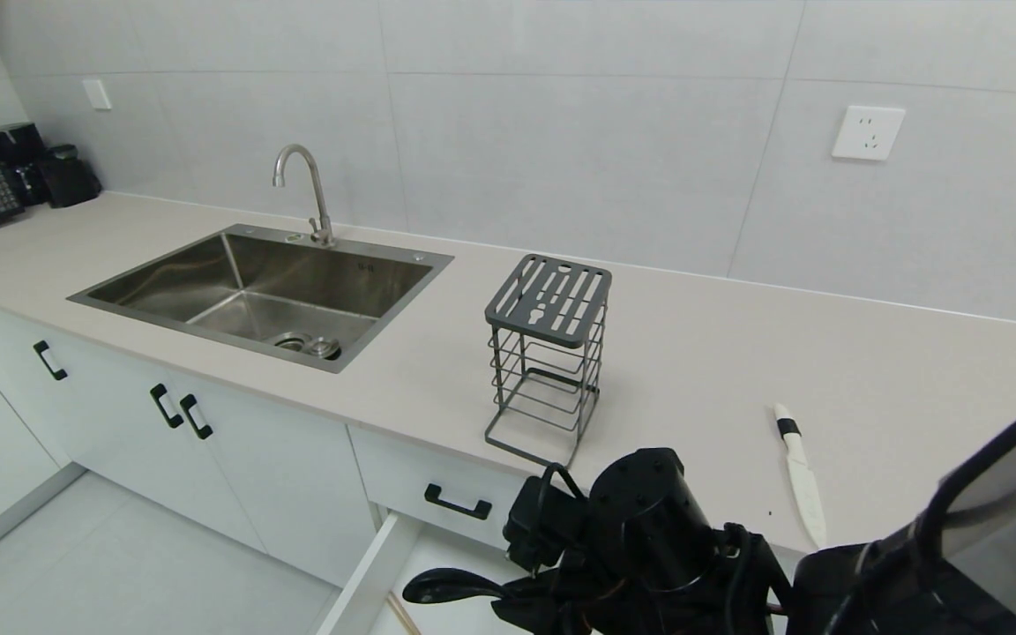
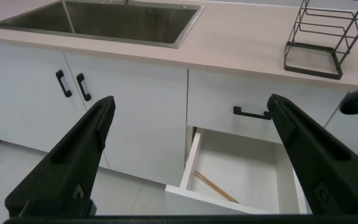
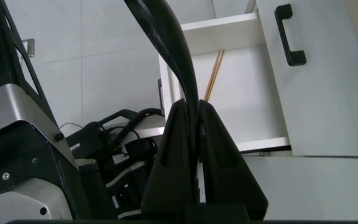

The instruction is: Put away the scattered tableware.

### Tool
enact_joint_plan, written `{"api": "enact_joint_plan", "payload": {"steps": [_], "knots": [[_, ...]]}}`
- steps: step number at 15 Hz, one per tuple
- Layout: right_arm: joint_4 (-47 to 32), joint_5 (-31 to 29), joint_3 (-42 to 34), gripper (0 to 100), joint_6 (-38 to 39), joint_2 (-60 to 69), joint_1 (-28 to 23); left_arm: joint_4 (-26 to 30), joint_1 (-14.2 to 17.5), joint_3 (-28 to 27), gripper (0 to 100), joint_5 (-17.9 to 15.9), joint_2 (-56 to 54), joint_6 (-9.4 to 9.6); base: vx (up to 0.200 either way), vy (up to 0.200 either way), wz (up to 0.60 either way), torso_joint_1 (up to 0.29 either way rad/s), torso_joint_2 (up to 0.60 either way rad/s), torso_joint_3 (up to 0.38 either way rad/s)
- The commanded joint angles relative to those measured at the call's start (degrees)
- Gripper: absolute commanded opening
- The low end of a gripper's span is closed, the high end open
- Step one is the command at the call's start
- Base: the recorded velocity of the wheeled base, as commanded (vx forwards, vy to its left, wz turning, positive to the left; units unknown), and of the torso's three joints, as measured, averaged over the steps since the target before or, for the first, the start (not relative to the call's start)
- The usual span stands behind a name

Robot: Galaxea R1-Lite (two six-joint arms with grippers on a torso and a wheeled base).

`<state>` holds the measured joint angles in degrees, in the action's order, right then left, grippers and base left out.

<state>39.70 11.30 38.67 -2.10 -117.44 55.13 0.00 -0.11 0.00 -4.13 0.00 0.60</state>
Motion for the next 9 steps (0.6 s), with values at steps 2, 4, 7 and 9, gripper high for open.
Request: {"api": "enact_joint_plan", "payload": {"steps": [2, 4, 7, 9], "knots": [[-0.2, 0.0, 1.9, 0, -0.1, -1.6, 0.4, 0.0, -0.1, 0.0, 100, 0.0, 0.1, 0.02, 0.0, 0.0, 0.0, 0.0, 0.0, 0.0], [-0.1, 0.0, 3.3, 0, 0.1, -2.4, 0.3, 0.1, 0.0, 0.0, 100, 0.0, 0.1, 0.02, 0.0, 0.0, 0.0, 0.0, 0.0, 0.0], [0.0, 0.2, 3.4, 0, 0.4, -2.5, 0.3, 0.0, 0.0, 0.0, 100, 0.0, 0.1, -0.07, 0.0, 0.0, 0.0, 0.0, 0.0, 0.0], [0.0, 0.5, 4.4, 0, 0.5, -2.6, 0.3, 0.1, -0.1, 0.0, 100, 0.0, 0.1, 0.02, 0.0, 0.0, 0.0, -0.055, 0.09, 0.05]]}}
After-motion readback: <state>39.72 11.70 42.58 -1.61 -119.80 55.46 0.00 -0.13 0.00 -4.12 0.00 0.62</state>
